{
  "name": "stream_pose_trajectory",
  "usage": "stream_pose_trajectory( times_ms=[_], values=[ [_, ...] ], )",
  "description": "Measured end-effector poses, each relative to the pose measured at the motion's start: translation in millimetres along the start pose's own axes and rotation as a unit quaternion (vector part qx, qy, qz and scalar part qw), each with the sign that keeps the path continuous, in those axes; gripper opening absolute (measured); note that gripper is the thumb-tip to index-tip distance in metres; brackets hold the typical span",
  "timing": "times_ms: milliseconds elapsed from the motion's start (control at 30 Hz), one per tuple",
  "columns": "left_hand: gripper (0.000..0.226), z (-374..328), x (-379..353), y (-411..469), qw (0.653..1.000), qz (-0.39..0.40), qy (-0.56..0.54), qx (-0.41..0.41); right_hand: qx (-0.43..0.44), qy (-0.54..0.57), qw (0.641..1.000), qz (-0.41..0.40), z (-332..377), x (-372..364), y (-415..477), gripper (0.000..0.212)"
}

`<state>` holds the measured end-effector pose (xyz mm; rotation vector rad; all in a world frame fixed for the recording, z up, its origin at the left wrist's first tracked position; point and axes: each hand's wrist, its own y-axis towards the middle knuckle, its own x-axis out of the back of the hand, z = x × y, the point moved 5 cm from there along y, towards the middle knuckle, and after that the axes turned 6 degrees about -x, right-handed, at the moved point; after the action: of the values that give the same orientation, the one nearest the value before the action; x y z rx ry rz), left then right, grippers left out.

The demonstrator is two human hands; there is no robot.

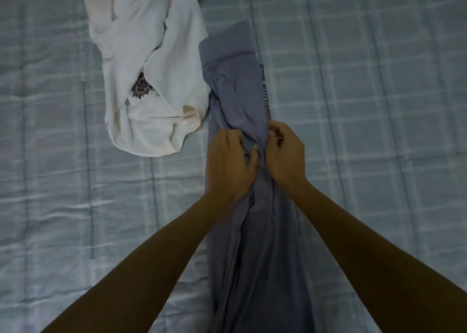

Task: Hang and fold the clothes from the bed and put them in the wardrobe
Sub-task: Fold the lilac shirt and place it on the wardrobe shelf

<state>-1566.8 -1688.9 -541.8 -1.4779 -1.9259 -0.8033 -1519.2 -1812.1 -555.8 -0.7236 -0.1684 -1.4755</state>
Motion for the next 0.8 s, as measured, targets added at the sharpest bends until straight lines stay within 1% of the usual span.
stream_pose_trajectory(
  times_ms=[33,133,200,233,300,367,400,433,500,533,567,600,633,667,700,733,800],
  values=[
    [0.021,-2.5,-0.8,-11.8,1.0,0.008,-0.006,0.005,-0.009,-0.004,1.0,0.003,-6.4,0.5,-7.2,0.03],
    [0.027,-9.3,-7.1,-61.8,0.998,0.068,0.003,-0.01,-0.032,-0.012,0.999,-0.003,-25.5,9.0,-34.4,0.026],
    [0.036,-11.3,-12.0,-91.5,0.995,0.099,0.016,-0.007,-0.043,-0.022,0.999,-0.001,-39.5,18.0,-57.0,0.022],
    [0.036,-9.8,-14.8,-99.2,0.993,0.114,0.017,0.006,-0.044,-0.025,0.999,0.005,-45.0,21.7,-67.3,0.02],
    [0.025,-11.1,-16.8,-99.9,0.989,0.142,0.025,0.025,-0.046,-0.032,0.998,0.023,-52.7,27.6,-84.7,0.02],
    [0.028,-13.6,-14.4,-93.1,0.986,0.159,0.0,0.048,-0.045,-0.044,0.997,0.036,-57.0,30.9,-95.8,0.021],
    [0.031,-14.6,-8.9,-90.3,0.985,0.153,-0.036,0.076,-0.045,-0.054,0.997,0.034,-57.5,32.6,-99.7,0.023],
    [0.032,-14.7,-1.6,-88.2,0.983,0.127,-0.074,0.109,-0.044,-0.066,0.997,0.023,-57.7,34.4,-102.4,0.027],
    [0.028,-11.8,17.3,-91.2,0.976,0.038,-0.128,0.174,-0.056,-0.1,0.993,-0.012,-58.0,38.5,-106.3,0.035],
    [0.027,-8.2,27.0,-97.3,0.965,-0.005,-0.143,0.218,-0.068,-0.12,0.99,-0.023,-58.7,38.7,-107.7,0.038],
    [0.027,1.0,32.3,-107.9,0.949,-0.031,-0.152,0.273,-0.081,-0.14,0.987,-0.022,-60.2,37.0,-109.5,0.039],
    [0.026,10.8,34.4,-120.0,0.93,-0.037,-0.156,0.331,-0.09,-0.157,0.983,-0.014,-61.4,34.1,-111.3,0.04],
    [0.025,21.4,32.7,-131.9,0.912,-0.018,-0.153,0.381,-0.088,-0.17,0.981,-0.005,-61.6,30.5,-113.0,0.04],
    [0.025,28.5,30.3,-141.5,0.899,0.019,-0.148,0.412,-0.075,-0.181,0.981,-0.002,-59.6,27.3,-115.1,0.038],
    [0.025,33.2,27.4,-147.2,0.896,0.058,-0.143,0.417,-0.046,-0.185,0.982,-0.004,-55.1,24.6,-117.5,0.037],
    [0.026,35.3,26.9,-147.9,0.898,0.08,-0.145,0.408,0.001,-0.183,0.983,-0.011,-49.1,21.9,-120.0,0.035],
    [0.025,34.8,30.8,-135.4,0.91,0.076,-0.145,0.381,0.11,-0.175,0.978,-0.025,-33.4,15.7,-122.8,0.035]
  ],
)
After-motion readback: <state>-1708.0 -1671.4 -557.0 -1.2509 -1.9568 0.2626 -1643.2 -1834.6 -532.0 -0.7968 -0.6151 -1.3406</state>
